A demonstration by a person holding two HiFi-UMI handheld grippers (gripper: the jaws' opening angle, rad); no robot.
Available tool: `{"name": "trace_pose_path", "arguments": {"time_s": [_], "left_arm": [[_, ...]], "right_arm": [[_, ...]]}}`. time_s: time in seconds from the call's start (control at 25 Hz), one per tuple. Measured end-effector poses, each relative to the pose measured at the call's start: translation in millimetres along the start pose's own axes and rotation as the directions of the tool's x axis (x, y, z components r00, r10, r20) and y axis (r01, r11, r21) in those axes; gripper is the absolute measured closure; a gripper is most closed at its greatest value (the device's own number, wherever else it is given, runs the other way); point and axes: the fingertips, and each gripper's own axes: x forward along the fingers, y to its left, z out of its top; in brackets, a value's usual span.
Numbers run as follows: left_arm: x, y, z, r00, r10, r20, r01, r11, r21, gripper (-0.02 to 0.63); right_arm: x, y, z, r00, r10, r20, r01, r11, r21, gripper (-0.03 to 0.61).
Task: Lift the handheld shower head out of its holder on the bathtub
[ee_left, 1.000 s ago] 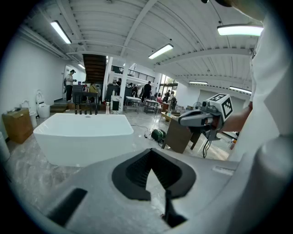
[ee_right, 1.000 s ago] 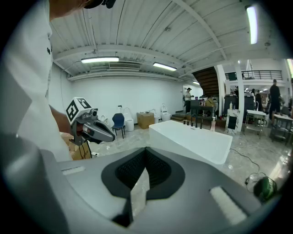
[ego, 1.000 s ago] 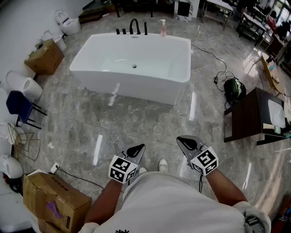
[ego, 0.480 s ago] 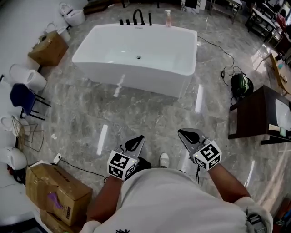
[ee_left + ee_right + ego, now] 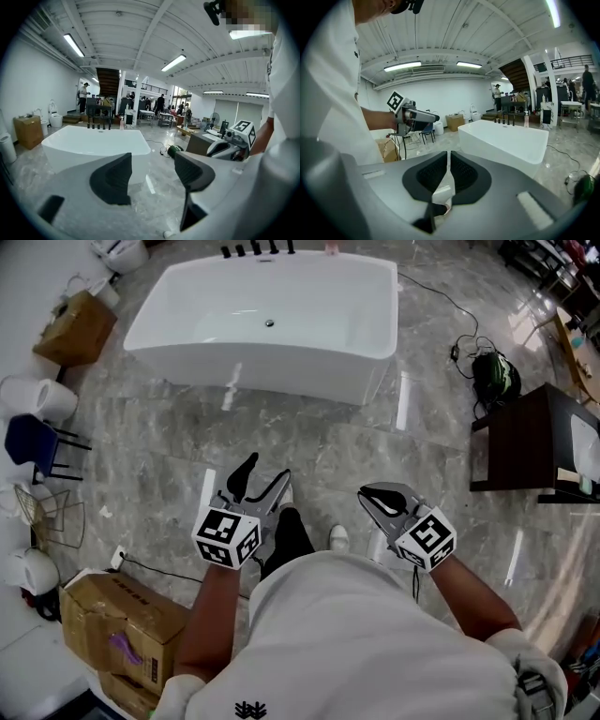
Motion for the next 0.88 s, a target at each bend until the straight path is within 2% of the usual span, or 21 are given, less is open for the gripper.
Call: {"name": "trace_pose_path", "arguments": {"time_s": [0.16,0.36,0.48,0.64,0.88], "left_arm": [[28,44,10,1.000,-0.027,0.010,0.027,1.000,-0.008,0.318],[55,113,32,0.998,-0.070,-0.004,0.070,0.998,-0.002,0.316],[71,151,54,0.995,-0.099,-0.010,0.099,0.995,0.031,0.316],[82,198,64,0.990,-0.132,-0.046,0.135,0.988,0.069,0.316],[98,249,70,0.986,-0.157,-0.055,0.160,0.985,0.067,0.316]], "right_arm": [[30,-23,17,0.998,-0.055,-0.013,0.055,0.998,0.006,0.538],[82,-51,57,0.991,-0.129,-0.023,0.129,0.992,-0.011,0.532],[120,-71,83,0.988,-0.154,-0.022,0.154,0.988,-0.011,0.532],[170,-83,110,0.985,-0.175,-0.015,0.174,0.985,-0.008,0.532],[218,-107,150,0.976,-0.219,0.012,0.219,0.975,-0.038,0.527]]}}
